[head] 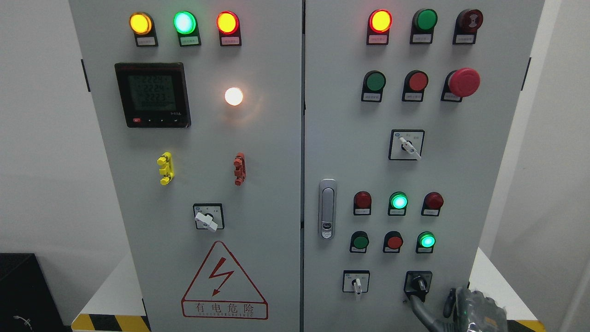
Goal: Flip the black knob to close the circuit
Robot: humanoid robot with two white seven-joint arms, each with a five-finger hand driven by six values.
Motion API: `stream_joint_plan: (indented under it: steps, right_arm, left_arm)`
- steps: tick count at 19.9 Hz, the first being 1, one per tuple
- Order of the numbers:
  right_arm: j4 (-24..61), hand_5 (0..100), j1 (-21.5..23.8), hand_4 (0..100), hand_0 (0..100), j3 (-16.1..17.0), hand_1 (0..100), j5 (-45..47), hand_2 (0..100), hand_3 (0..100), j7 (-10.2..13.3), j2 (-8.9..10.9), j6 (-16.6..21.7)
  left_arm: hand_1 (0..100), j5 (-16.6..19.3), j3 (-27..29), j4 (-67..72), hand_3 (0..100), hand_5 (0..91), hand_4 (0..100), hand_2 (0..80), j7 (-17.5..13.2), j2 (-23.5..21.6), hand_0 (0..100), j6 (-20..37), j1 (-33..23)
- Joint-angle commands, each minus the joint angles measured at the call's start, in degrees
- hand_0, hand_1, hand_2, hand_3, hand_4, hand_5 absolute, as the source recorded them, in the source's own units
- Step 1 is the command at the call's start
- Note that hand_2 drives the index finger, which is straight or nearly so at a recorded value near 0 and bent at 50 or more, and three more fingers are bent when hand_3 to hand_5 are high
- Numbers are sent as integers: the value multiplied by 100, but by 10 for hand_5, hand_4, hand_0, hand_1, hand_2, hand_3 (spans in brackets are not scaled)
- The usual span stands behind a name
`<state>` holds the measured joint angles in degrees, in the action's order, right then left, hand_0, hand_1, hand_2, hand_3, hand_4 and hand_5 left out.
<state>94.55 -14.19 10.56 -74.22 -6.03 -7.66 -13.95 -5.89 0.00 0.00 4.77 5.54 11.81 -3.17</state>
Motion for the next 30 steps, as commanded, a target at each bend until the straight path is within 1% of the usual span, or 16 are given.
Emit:
stream_joint_plan:
  steps: [1, 5, 14, 17, 30]
  right_arm:
    - [-103, 801, -40, 772, 0, 165, 153, 4, 790, 936, -39, 2, -11]
    - [-94, 800, -58, 771, 0, 244, 153, 12, 790, 935, -47, 2, -3]
    - [-51, 800, -75, 770, 0, 253, 153, 74, 789, 934, -47, 11, 6]
    - [-42, 799, -137, 770, 0, 323, 153, 74, 792, 934, -56, 11, 15]
    - [-7, 798, -216, 769, 0, 341, 150, 92, 790, 933, -56, 2, 41]
  left_arm:
    - [556, 0, -123, 79, 0, 0, 0, 0, -2, 0, 120, -21, 0]
    - [556, 0, -123, 79, 0, 0, 0, 0, -2, 0, 120, -21, 0]
    - [556, 0, -123, 79, 0, 0, 0, 0, -2, 0, 120, -21, 0]
    - [556, 0, -123, 79, 0, 0, 0, 0, -2, 0, 120, -21, 0]
    - [556, 0, -123, 79, 0, 0, 0, 0, 6, 0, 120, -29, 0]
